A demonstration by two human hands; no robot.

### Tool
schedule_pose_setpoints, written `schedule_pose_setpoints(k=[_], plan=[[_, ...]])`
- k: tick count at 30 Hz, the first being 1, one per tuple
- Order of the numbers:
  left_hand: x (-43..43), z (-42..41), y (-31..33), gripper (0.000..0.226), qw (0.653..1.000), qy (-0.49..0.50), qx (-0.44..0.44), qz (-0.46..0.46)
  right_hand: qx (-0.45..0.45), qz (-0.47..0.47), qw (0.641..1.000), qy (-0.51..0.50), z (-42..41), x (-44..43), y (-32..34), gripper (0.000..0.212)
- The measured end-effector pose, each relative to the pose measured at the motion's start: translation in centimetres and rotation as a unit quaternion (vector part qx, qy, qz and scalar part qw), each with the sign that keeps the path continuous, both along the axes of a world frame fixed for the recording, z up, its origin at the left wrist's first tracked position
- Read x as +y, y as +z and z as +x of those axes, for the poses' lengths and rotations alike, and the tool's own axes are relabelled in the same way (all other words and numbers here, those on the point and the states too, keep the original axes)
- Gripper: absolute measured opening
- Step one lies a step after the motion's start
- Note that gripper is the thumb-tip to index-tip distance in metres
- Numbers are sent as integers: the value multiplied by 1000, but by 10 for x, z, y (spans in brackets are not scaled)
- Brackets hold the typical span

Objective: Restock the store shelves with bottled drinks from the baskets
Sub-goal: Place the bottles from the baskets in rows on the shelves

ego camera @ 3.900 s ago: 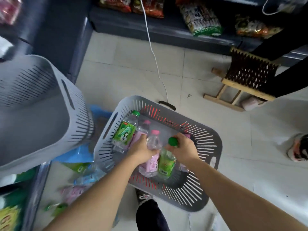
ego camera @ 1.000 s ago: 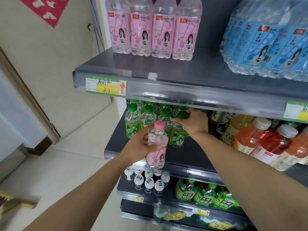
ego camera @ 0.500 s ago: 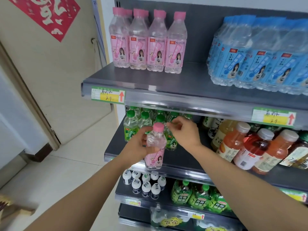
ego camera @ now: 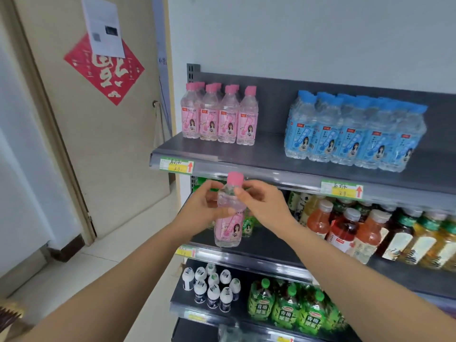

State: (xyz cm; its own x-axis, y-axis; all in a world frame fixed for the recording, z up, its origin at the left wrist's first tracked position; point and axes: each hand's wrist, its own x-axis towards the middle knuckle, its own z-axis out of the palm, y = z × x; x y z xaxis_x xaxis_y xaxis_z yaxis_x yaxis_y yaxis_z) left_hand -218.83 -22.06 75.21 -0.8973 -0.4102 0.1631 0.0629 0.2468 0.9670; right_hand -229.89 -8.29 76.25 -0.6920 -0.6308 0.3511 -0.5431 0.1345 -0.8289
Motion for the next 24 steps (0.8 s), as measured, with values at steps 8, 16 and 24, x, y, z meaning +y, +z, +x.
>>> schedule_pose_setpoints(k=[8,16,24], plan=[[14,-6,94,46,995,20,83,-45,17,-76,996,-33,1,9,91,35],[-4,-61,151,54,989,34,129,-70,16,-100,993,-67,-33,-3,158,25],[-41,-119,148,72,990,54,95,-88,-25,-89,992,-90,-82,-44,154,27]])
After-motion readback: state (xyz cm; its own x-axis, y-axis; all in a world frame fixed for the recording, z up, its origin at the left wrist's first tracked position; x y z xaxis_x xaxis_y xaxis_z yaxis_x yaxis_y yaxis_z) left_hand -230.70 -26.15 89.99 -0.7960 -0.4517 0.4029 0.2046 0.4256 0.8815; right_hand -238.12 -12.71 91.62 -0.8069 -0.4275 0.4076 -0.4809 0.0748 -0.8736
